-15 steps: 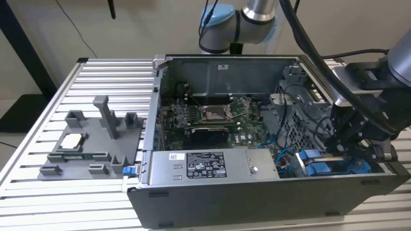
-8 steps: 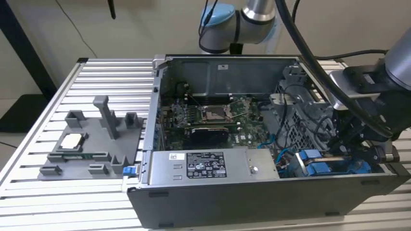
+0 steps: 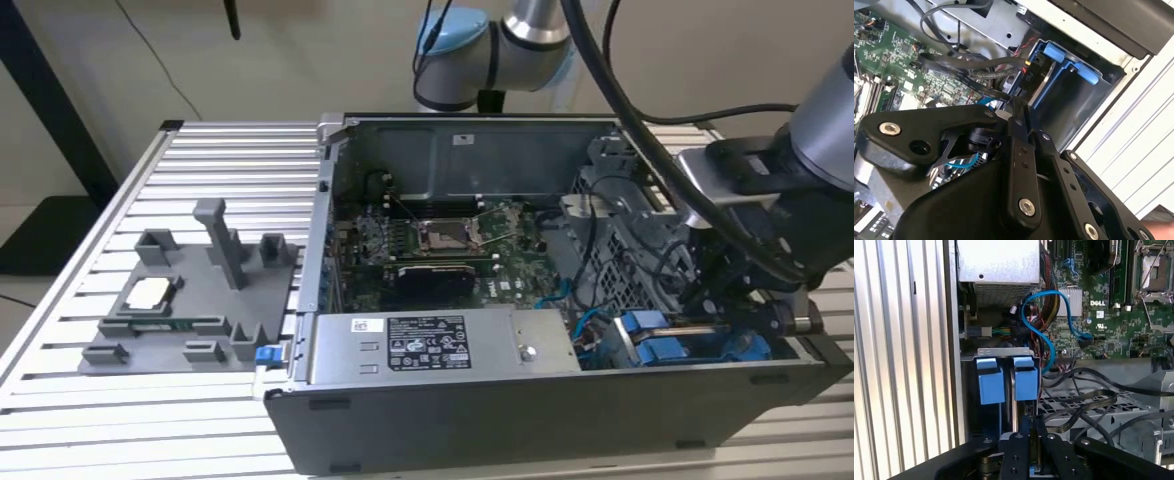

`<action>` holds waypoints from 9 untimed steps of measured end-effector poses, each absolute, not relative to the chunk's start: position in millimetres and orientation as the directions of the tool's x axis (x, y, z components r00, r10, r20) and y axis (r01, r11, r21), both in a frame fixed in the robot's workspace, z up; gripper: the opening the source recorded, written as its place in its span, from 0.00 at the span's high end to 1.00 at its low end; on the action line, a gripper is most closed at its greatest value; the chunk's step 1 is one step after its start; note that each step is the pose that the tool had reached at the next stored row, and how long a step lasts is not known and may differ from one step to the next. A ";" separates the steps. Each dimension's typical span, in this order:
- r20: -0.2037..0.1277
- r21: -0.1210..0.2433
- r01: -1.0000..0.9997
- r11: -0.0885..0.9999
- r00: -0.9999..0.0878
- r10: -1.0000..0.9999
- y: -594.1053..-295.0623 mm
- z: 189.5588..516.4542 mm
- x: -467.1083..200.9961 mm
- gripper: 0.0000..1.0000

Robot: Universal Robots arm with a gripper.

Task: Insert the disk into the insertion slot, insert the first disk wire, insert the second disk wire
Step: 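Insert the second disk wire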

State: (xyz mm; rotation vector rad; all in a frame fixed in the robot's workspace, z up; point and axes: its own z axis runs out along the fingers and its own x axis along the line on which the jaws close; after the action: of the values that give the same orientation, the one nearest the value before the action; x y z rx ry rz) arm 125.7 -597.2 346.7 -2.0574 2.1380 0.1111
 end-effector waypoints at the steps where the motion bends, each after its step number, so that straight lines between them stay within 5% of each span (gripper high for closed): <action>1: -0.175 -0.069 -0.997 0.044 -0.031 -0.984 -596.2 346.3 125.7 0.84; 9: -0.169 -0.078 -0.996 0.044 -0.030 -0.985 -593.3 344.7 125.7 0.84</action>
State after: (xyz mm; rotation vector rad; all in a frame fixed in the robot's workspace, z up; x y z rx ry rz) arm 125.7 -593.3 344.7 -2.0566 2.1342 0.0911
